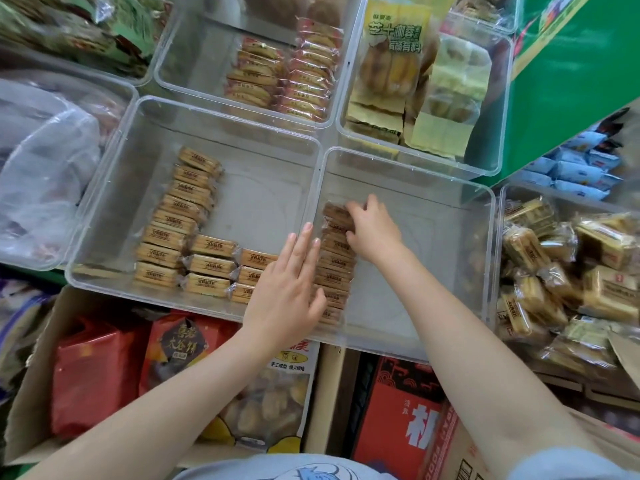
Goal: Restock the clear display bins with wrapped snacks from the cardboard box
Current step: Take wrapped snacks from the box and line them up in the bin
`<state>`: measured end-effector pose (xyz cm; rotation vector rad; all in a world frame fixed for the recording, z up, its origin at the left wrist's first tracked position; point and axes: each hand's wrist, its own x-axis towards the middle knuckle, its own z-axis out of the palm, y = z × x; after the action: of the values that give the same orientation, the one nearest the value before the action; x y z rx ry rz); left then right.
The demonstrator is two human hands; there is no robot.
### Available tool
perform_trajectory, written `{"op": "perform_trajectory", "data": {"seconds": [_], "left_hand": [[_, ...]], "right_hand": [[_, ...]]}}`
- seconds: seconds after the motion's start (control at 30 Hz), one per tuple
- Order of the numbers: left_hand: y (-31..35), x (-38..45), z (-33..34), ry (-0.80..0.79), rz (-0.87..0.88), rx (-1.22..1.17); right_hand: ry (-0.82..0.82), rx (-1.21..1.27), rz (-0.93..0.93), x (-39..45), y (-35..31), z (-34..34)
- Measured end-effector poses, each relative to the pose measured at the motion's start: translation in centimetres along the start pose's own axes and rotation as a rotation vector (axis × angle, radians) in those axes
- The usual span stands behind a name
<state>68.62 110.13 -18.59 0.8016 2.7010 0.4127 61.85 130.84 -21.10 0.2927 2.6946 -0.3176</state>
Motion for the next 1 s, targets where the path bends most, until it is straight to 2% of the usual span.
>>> {"op": "perform_trajectory", "data": {"seconds": [0.13,0.27,0.37,0.63,1.0], "left_hand": [[0.0,0.0,0.0,0.001,0.001,0.006],[0.0,0.0,0.1,0.008,0.003,-0.005],[0.0,0.0,0.1,0.005,0.004,-0.005],[0.1,0.0,0.0,0.0,-0.002,-0.016],[0.2,0.0,-1.0,-0.053,0.007,-0.029]], "right_hand": [[0.022,0.012,0.181,-1.0,-1.4,1.1],[-0.034,0.297,0.124,-0.9,-2.8,2.4],[-0.049,0.454,0.197,-0.4,-2.5,2.2],[-0.125,0.402,0.159,0.0,-1.0,2.3],[0.041,0.44,0.079,-6.9,-0.4,-0.3]]}}
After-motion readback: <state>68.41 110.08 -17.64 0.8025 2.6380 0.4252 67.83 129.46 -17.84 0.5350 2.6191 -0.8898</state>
